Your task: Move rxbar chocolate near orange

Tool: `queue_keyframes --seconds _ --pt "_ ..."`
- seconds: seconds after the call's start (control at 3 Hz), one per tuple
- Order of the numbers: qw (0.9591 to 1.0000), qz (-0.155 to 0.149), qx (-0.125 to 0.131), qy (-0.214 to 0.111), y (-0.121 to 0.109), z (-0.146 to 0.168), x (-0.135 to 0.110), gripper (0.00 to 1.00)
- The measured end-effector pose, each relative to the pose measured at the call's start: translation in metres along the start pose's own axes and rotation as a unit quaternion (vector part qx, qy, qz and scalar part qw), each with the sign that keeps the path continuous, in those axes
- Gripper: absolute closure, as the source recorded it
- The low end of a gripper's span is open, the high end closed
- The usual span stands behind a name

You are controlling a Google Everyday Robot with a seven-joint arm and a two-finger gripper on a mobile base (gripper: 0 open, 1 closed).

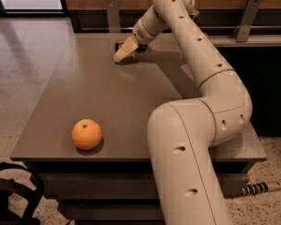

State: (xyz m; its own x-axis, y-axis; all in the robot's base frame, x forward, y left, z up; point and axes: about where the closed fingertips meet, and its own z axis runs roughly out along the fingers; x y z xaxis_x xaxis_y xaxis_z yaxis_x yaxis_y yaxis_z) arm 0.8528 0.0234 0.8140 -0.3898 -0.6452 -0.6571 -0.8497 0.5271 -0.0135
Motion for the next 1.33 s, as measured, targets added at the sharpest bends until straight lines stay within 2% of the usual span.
queue_keyframes --seconds 0.33,0.67,1.33 --pt "0.9999 -0.002 -0.004 0.017 0.0033 -0.0005 0.0025 0.00" --pt "0.9998 -0.002 -0.006 0.017 0.0038 0.0017 0.0029 0.04" --pt "0.9998 -0.002 -0.009 0.019 0.0059 0.0063 0.0023 0.65"
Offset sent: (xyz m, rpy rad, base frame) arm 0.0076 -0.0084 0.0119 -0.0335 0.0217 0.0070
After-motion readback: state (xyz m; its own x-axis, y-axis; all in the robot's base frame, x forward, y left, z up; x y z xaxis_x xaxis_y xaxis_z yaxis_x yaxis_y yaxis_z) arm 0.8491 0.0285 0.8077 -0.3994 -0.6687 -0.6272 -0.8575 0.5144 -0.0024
